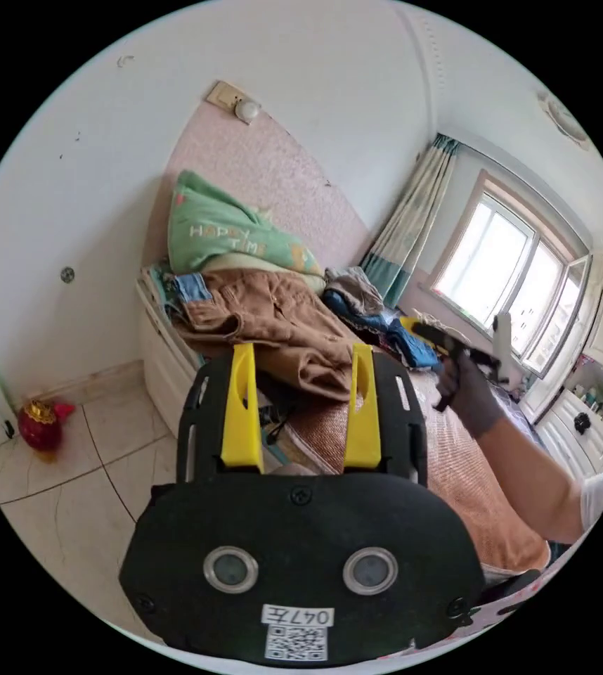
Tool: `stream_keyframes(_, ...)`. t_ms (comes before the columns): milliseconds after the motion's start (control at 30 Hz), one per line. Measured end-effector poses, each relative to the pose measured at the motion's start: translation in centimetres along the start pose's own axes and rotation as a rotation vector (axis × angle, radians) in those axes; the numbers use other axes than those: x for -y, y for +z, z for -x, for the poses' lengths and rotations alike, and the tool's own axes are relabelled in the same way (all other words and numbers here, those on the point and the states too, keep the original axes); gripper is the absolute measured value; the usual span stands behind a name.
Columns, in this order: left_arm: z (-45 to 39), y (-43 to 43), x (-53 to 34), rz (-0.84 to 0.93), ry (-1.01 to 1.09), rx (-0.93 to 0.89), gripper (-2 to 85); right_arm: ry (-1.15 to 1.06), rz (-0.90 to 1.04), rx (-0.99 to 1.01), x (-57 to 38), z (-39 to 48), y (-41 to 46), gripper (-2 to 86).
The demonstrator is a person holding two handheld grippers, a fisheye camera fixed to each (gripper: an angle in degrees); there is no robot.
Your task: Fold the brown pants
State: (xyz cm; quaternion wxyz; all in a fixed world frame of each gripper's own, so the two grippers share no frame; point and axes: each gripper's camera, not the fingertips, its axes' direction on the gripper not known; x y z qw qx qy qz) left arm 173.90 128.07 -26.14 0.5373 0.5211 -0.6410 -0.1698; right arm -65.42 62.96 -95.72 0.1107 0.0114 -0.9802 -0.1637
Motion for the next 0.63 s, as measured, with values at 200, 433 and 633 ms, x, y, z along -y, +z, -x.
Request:
stream_keyframes(200, -9.0, -5.1, 0.9, -0.308, 0.180, 0.082, 7.4, 0.100, -0.016, 0.077, -8.8, 1.3, -6.9, 0.4)
stream_keyframes(433, -24.0, 15.9, 11.8, 0.081, 0.411, -0.335, -0.8, -0.002, -0.044, -0.215, -10.7, 5.3, -11.6, -0.4)
stream_keyframes(633, -34.6, 38.6, 6.5, 0.414, 0.530, -0.753, -1.0, 0.106, 0.058, -0.335, -8.0, -3.1, -10.6, 2.5)
